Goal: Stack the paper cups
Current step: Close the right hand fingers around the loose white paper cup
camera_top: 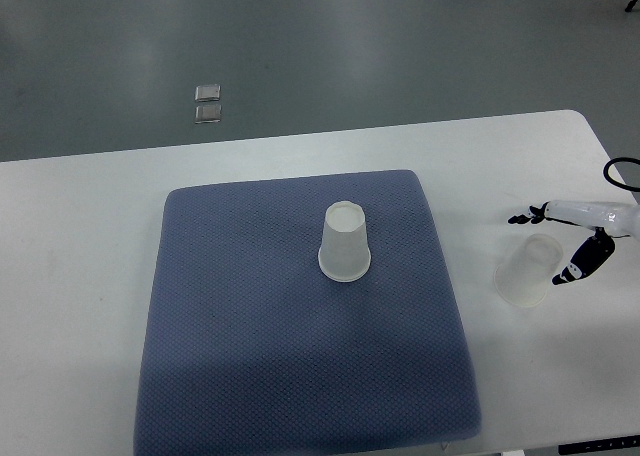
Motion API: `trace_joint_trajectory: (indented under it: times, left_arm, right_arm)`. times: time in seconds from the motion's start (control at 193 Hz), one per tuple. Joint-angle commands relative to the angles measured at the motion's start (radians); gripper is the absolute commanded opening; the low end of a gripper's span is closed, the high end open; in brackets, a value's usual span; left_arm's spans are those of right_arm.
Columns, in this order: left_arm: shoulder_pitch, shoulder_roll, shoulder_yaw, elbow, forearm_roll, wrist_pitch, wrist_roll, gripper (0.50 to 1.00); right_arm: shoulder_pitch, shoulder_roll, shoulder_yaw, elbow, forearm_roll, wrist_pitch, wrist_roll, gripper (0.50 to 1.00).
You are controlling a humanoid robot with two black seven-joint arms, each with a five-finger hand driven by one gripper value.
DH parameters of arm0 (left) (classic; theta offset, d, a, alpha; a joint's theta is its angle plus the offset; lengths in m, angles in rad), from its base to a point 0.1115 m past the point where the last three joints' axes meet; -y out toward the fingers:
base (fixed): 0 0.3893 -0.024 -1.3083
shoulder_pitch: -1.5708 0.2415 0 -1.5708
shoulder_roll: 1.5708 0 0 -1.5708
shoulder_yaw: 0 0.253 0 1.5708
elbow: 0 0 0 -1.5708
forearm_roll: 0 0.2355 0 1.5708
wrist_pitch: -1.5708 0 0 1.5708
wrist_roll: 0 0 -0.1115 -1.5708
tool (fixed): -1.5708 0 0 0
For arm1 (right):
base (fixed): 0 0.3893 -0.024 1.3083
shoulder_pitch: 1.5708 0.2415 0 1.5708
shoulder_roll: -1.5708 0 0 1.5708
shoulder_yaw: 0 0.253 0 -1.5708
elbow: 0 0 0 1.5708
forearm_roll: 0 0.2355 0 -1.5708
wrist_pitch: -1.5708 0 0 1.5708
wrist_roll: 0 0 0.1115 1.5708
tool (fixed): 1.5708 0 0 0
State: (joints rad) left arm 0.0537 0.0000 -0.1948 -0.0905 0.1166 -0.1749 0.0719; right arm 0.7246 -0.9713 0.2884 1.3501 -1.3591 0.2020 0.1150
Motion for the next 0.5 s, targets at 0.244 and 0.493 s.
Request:
trace_joint_trajectory:
  times: [0.244,0.493]
  left_arm:
    - [0.0,0.0,0.0,0.0,0.0,0.0,0.0,1.0]
    - [0.0,0.0,0.0,0.0,0.0,0.0,0.0,1.0]
  right_arm:
    - [0.001,0.008,-0.017,0.0,-0.014,0.001,-0.001,0.805]
    - [0.001,0.008,-0.02,0.0,-0.02,0.001,0.0,0.723]
